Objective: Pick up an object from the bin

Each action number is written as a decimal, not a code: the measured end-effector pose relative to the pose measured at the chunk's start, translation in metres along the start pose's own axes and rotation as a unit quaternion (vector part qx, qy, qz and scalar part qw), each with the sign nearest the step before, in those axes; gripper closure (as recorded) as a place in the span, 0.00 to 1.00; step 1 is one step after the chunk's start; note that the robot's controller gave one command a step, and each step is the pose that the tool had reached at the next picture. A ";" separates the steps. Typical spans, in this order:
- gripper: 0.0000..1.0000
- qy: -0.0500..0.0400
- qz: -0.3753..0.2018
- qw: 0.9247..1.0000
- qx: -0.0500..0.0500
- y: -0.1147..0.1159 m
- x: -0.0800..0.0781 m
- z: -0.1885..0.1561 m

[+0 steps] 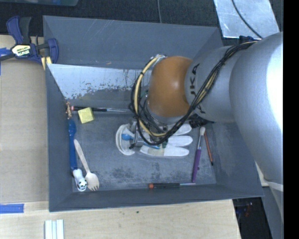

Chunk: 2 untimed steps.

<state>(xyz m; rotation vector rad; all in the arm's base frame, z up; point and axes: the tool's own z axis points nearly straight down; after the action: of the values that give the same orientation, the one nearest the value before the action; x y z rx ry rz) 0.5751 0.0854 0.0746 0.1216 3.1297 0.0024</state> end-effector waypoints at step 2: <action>1.00 -0.001 0.000 1.000 0.000 -0.001 0.000 -0.036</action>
Offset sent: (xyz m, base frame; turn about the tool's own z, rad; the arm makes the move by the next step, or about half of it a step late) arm -0.0014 -0.0003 0.0358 0.0002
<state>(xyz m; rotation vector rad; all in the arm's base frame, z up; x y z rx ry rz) 0.5750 0.0849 0.1101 0.1218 3.1276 0.0037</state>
